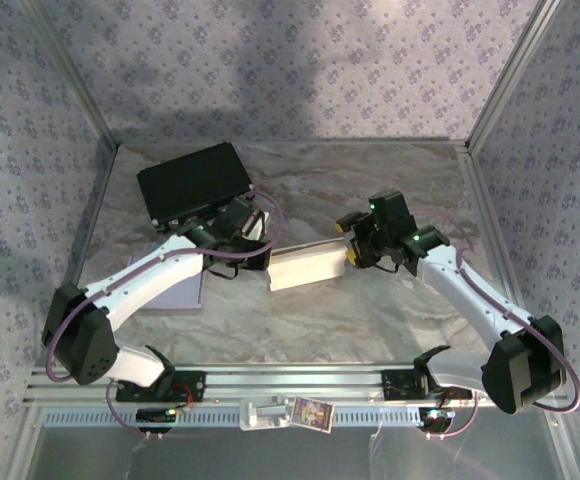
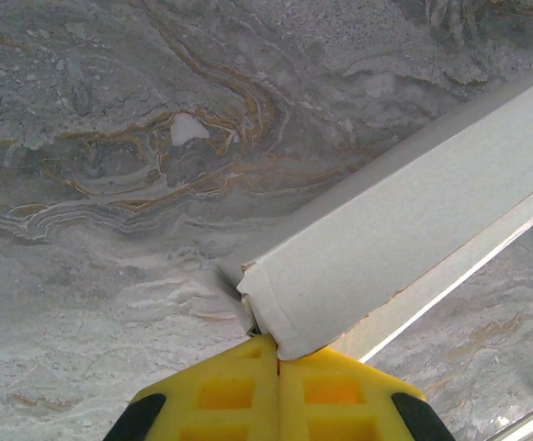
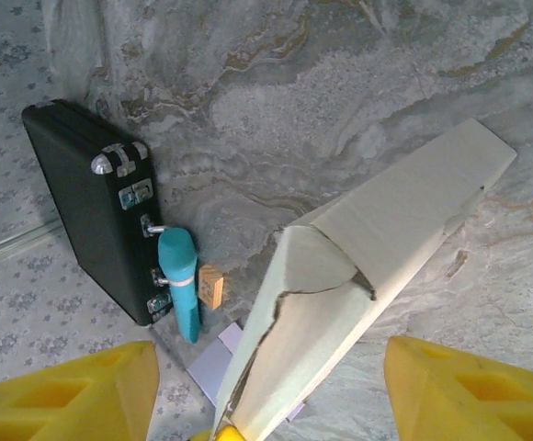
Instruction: Fold the paper box
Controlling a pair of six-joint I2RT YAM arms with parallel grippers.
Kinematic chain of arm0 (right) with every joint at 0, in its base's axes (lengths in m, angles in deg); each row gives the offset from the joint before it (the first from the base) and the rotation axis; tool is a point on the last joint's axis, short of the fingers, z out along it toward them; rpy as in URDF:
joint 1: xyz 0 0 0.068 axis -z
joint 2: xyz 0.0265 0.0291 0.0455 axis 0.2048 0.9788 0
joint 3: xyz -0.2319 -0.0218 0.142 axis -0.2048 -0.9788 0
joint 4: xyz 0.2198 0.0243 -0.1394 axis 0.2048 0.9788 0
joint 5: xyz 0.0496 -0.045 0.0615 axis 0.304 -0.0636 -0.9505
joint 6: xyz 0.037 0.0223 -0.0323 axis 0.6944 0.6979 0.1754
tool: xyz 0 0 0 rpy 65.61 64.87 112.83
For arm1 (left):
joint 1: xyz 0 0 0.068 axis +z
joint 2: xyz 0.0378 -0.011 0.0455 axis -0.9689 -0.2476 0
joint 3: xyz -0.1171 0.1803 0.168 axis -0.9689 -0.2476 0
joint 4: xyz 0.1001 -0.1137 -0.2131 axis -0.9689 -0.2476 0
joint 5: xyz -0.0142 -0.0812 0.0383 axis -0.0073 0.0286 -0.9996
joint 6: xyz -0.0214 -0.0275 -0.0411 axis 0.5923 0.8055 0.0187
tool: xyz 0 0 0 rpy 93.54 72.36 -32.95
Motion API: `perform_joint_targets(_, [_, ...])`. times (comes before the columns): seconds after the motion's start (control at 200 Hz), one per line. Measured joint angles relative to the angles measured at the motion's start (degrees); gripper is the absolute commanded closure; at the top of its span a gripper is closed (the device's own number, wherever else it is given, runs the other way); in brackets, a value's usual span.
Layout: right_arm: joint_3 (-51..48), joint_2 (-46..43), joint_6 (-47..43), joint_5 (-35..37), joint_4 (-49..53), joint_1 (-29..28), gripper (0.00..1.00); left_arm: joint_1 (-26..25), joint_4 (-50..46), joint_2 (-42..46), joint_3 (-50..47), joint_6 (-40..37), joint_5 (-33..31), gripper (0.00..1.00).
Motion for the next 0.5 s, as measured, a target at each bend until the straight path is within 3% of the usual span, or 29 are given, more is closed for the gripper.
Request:
perform_joint_targets(0.14, [-1.6, 0.8, 0.7, -0.5, -0.6, 0.2, 0.36, 0.0, -0.1, 0.0, 0.1, 0.0, 0.0, 1.00])
perform_joint_targets(0.395, [-2.5, 3.9, 1.0, -1.4, -2.8, 1.6, 0.53, -0.2, 0.0, 0.0, 0.1, 0.0, 0.0, 1.00])
perform_joint_targets(0.5, [-2.6, 3.9, 1.0, -1.4, -2.9, 1.6, 0.57, -0.4, 0.0, 0.1, 0.1, 0.0, -0.2, 0.89])
